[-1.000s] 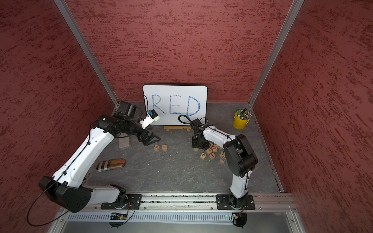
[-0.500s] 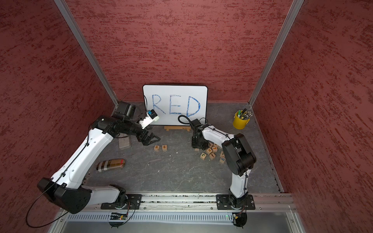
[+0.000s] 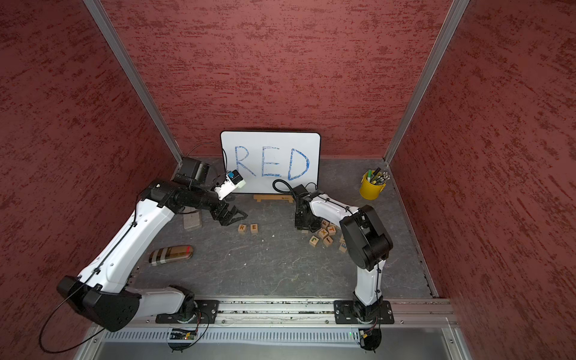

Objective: Assemble the uppercase word "red" with letter blocks
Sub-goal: Pick up the letter block from the center of the board.

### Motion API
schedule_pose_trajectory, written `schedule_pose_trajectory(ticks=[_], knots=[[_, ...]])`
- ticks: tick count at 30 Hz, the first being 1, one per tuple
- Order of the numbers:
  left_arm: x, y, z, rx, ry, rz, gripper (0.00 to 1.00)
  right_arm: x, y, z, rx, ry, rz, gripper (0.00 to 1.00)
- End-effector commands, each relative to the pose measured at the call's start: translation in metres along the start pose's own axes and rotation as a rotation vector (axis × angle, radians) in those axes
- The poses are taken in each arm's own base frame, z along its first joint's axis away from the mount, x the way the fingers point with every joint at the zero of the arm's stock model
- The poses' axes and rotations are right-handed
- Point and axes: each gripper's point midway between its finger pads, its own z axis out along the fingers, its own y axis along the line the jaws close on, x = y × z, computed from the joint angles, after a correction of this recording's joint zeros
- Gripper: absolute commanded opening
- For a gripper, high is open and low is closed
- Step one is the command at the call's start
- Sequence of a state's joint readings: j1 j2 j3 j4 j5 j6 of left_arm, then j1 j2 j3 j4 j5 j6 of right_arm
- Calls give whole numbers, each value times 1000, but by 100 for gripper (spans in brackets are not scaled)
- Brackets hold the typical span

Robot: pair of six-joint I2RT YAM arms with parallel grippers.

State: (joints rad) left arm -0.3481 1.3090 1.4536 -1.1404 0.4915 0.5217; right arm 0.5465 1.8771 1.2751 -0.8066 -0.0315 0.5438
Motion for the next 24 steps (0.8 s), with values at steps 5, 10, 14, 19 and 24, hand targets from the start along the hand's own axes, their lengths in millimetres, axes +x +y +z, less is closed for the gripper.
schedule_pose_trajectory(ticks=[5,10,14,19,24], knots=[[-3,-1,-5,-13,-32,25,100,-9,16,-7,-4,-29,-2,32],[-5,-2,-5,-10,-39,24,100,-4,18,-3,-1,-15,-7,31],[-5,-2,-6,-9,-42,24,100,-8,23,-11,-16,-37,-3,31],[-8,-1,-6,-15,-51,23,99,-15,47,-21,-40,-55,-24,31],[-6,1,-6,-22,-60,16,100,-16,73,-18,-76,-52,-35,31]])
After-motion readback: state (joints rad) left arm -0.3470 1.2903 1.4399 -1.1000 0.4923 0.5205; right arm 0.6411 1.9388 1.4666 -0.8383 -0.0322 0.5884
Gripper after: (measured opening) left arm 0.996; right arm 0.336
